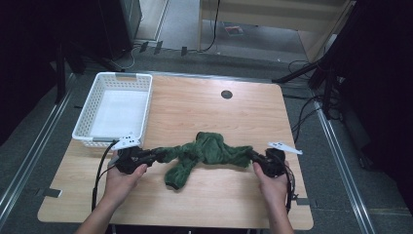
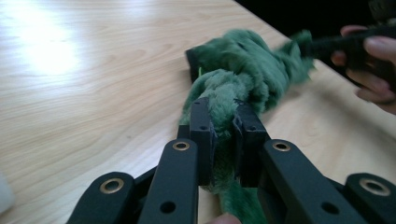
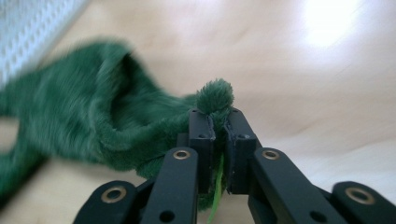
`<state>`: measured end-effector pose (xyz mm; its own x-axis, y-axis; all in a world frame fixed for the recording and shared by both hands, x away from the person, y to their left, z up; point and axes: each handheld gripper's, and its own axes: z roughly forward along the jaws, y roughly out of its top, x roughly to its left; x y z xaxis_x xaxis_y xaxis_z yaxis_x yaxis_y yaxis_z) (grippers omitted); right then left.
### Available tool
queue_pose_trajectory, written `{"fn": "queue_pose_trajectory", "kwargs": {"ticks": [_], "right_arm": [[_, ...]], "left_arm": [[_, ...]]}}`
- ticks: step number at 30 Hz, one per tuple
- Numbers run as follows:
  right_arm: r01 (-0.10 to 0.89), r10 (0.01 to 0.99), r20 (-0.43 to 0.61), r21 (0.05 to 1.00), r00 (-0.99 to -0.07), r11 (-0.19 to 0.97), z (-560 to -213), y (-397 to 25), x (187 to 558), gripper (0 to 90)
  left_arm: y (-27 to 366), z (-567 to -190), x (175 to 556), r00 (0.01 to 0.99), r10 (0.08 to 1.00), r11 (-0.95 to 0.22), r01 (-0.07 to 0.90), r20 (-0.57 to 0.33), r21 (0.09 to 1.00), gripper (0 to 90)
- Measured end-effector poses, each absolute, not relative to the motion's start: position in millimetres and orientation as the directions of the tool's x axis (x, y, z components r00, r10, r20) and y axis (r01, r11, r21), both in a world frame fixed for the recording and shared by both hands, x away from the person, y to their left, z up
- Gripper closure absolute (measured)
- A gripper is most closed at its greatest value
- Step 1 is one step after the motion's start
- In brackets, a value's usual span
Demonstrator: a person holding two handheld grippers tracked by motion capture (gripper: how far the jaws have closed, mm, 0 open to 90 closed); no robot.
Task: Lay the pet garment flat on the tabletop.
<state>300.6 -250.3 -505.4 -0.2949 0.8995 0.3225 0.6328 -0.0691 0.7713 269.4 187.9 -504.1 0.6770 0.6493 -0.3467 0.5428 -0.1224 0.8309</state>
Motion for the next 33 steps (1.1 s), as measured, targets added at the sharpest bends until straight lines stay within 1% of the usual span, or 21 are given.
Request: {"fn": "queue_pose_trajectory", "kwargs": {"ticks": [2,3,4,7,9,10,11,12,14,15,16,17,18,20,21,23,24,25,26,28,33], "right_arm": [[0.600,0.909,0.312,0.795,-0.277,-0.089,-502,-256,302,84.5],[0.553,0.932,0.282,0.825,-0.228,-0.114,-500,-265,305,79.6],[0.549,0.944,0.269,0.826,-0.189,-0.126,-501,-267,306,73.5],[0.555,0.951,0.283,0.814,-0.123,-0.170,-502,-268,305,54.1],[0.543,0.952,0.280,0.822,-0.124,-0.172,-499,-266,301,51.9],[0.509,0.947,0.273,0.847,-0.169,-0.153,-491,-255,293,51.2],[0.509,0.947,0.273,0.847,-0.169,-0.153,-491,-255,293,51.2],[0.510,0.918,0.292,0.851,-0.268,-0.121,-487,-237,287,49.5],[0.535,0.873,0.318,0.841,-0.371,-0.079,-488,-211,283,44.4],[0.535,0.873,0.318,0.841,-0.371,-0.079,-488,-211,283,44.4],[0.570,0.853,0.315,0.821,-0.416,-0.025,-496,-181,281,29.3],[0.588,0.855,0.299,0.809,-0.423,0.008,-501,-167,280,22.7],[0.596,0.858,0.273,0.802,-0.435,0.047,-507,-155,280,20.8],[0.598,0.869,0.238,0.797,-0.435,0.081,-513,-144,279,22.6],[0.595,0.878,0.204,0.797,-0.434,0.109,-518,-136,278,29.1],[0.587,0.904,0.121,0.793,-0.410,0.160,-525,-129,276,51.9],[0.569,0.917,0.096,0.808,-0.386,0.155,-526,-135,276,68.5],[0.562,0.921,0.100,0.815,-0.376,0.142,-525,-142,277,75.1],[0.560,0.926,0.114,0.820,-0.361,0.117,-523,-150,278,79.1],[0.543,0.929,0.149,0.837,-0.338,0.064,-518,-168,280,82.1],[0.495,0.931,0.197,0.869,-0.307,-0.020,-503,-204,282,83.2]], "left_arm": [[186,-505,269,0.696,0.628,-0.141,0.541,-0.347,0.829,81.5],[182,-507,270,0.725,0.572,-0.170,0.563,-0.384,0.809,81.4],[179,-509,271,0.735,0.549,-0.188,0.573,-0.398,0.798,81.3],[171,-512,269,0.744,0.558,-0.234,0.565,-0.367,0.791,79.8],[169,-512,269,0.741,0.567,-0.241,0.566,-0.359,0.788,78.5],[169,-513,270,0.734,0.578,-0.240,0.571,-0.357,0.785,78.1],[169,-513,270,0.734,0.578,-0.240,0.571,-0.357,0.785,77.9],[171,-514,271,0.725,0.586,-0.233,0.578,-0.361,0.782,77.7],[171,-515,271,0.721,0.590,-0.230,0.582,-0.364,0.780,77.3],[171,-515,271,0.717,0.594,-0.225,0.583,-0.365,0.780,77.3],[172,-515,271,0.714,0.595,-0.219,0.587,-0.370,0.780,77.0],[172,-515,270,0.713,0.596,-0.220,0.587,-0.369,0.780,77.0],[172,-515,270,0.713,0.596,-0.218,0.586,-0.369,0.780,77.0],[172,-514,270,0.711,0.599,-0.215,0.586,-0.369,0.782,77.0],[173,-514,270,0.706,0.606,-0.211,0.586,-0.365,0.783,76.9],[175,-513,270,0.696,0.618,-0.200,0.589,-0.366,0.783,77.6],[179,-512,270,0.684,0.633,-0.186,0.589,-0.363,0.786,78.9],[181,-512,271,0.680,0.638,-0.182,0.589,-0.362,0.787,79.6],[182,-511,271,0.674,0.646,-0.180,0.591,-0.359,0.786,79.9],[184,-512,272,0.662,0.654,-0.171,0.602,-0.367,0.780,80.4],[177,-515,273,0.664,0.644,-0.190,0.621,-0.381,0.760,80.6]]}}
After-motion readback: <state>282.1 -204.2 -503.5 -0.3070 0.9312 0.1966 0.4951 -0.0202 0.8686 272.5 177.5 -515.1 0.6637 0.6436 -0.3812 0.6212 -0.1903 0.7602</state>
